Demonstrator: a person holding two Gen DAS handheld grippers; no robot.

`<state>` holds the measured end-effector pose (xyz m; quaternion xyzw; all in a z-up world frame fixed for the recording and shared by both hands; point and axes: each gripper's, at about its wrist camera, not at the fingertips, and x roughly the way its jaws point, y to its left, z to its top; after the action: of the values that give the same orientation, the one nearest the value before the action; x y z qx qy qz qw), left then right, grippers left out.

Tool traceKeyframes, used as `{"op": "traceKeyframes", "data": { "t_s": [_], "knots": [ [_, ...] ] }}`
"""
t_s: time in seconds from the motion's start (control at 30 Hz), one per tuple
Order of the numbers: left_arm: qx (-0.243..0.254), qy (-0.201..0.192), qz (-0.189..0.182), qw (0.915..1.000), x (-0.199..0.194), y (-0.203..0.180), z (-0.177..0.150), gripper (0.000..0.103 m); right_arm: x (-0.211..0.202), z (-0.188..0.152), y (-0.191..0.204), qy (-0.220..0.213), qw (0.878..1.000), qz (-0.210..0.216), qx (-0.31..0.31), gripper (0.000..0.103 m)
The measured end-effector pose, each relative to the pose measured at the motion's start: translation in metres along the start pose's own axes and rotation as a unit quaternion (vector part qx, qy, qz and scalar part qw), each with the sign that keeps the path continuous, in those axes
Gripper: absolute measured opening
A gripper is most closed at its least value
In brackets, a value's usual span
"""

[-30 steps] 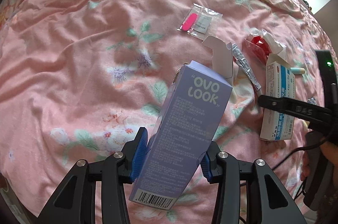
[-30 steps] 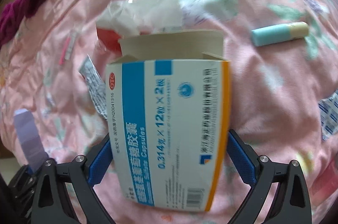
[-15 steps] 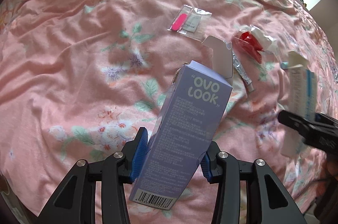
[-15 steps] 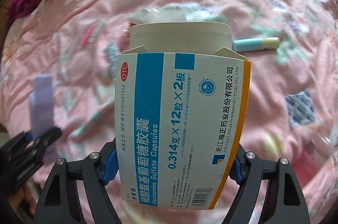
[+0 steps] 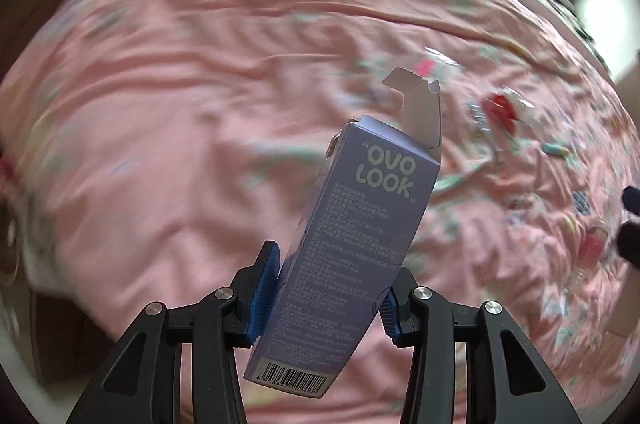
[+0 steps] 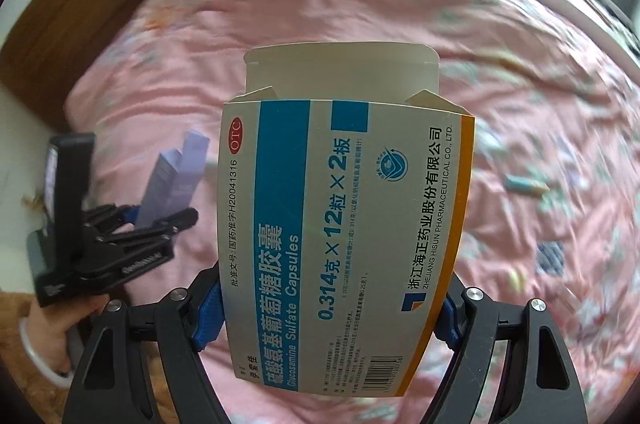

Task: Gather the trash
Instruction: 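Carry the purple box and medicine box in both grippers over the bin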

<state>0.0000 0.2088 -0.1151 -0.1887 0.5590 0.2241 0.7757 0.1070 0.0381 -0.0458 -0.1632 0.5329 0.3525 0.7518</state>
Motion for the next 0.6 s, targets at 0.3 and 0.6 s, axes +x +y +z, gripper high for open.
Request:
{"op": "traceKeyframes", "data": {
  "t_s": [0.3, 0.6],
  "knots": [
    [-0.223, 0.001, 0.077, 0.9717, -0.057, 0.156, -0.151, 0.047, -0.017, -0.048, 0.151, 0.019, 0.981, 0.1, -0.163, 0.08],
    [-0.455, 0.044, 0.092, 0.8845, -0.051, 0.273, -0.329, 0.047, 0.013, -0.129, 0.267, 0.098, 0.94, 0.159, -0.287, 0.08]
  ]
}}
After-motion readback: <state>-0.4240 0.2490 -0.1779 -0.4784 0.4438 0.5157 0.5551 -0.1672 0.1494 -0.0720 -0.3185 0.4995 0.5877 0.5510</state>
